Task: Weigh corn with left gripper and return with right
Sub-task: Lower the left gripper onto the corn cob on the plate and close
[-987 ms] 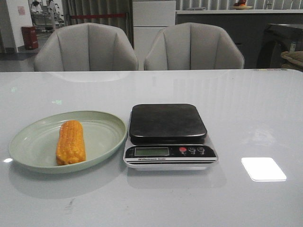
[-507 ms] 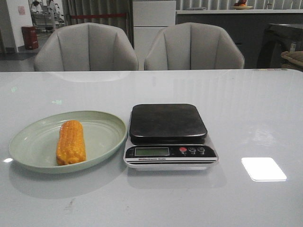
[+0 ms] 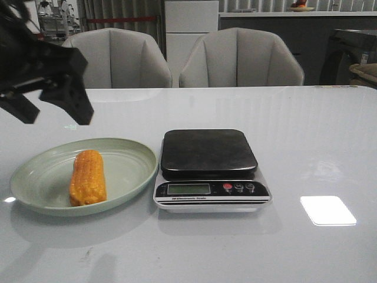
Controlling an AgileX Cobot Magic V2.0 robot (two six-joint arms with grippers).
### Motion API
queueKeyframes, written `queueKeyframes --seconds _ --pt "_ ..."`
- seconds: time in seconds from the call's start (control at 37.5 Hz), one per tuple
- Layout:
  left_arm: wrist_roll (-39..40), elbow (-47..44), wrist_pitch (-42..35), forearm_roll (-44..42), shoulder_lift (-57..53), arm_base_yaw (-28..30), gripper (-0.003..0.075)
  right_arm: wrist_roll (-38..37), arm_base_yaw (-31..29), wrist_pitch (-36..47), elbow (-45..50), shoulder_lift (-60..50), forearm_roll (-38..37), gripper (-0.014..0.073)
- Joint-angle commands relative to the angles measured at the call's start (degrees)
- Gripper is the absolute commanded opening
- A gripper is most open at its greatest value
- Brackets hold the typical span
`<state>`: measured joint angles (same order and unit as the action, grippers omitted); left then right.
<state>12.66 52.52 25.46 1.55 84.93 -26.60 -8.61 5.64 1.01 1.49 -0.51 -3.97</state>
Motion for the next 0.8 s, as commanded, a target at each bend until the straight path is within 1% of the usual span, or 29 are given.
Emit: queueKeyframes --seconds 0.0,0.11,0.35,0.4,0.48,0.59,0.64,0.72,0.77 --pt "0.79 3.87 -2.50 1.51 2.86 -0.59 0.0556 0.64 -0.48 4.26 0.59 -1.10 -0.64 0.0193" --pt "2.79 6.06 -0.13 1.59 7.62 -0.59 0.0556 0.64 -0.48 4.26 0.59 -1.10 -0.64 0.0193" --pt "3.21 8.47 2.54 2.98 14.97 -0.59 0.0554 0.64 -0.48 4.26 0.59 -1.10 -0.64 0.0193" --pt "3.21 9.21 3.15 2.98 15.80 -0.59 0.0533 0.64 -0.48 4.26 0.59 -1.10 -0.64 0.0193" --pt "3.21 10.49 3.97 2.98 16.26 -0.59 0.0433 0.64 -0.48 4.26 0.59 -1.10 -0.64 0.0193" --pt "3.21 13.13 5.36 2.98 16.10 -0.67 0.0195 0.64 -0.48 4.26 0.59 -1.10 -0.64 0.0193" --pt "3.09 15.10 6.32 2.98 16.12 -0.98 0.0107 0.64 -0.48 4.26 0.59 -1.10 -0.64 0.0193" --pt "3.02 18.37 7.53 2.98 16.04 -2.09 0.0139 0.64 -0.48 4.26 0.59 -1.10 -0.64 0.0193" --pt "3.02 20.43 7.51 2.98 16.04 -3.00 0.0143 0.64 -0.48 4.26 0.59 -1.10 -0.64 0.0193"
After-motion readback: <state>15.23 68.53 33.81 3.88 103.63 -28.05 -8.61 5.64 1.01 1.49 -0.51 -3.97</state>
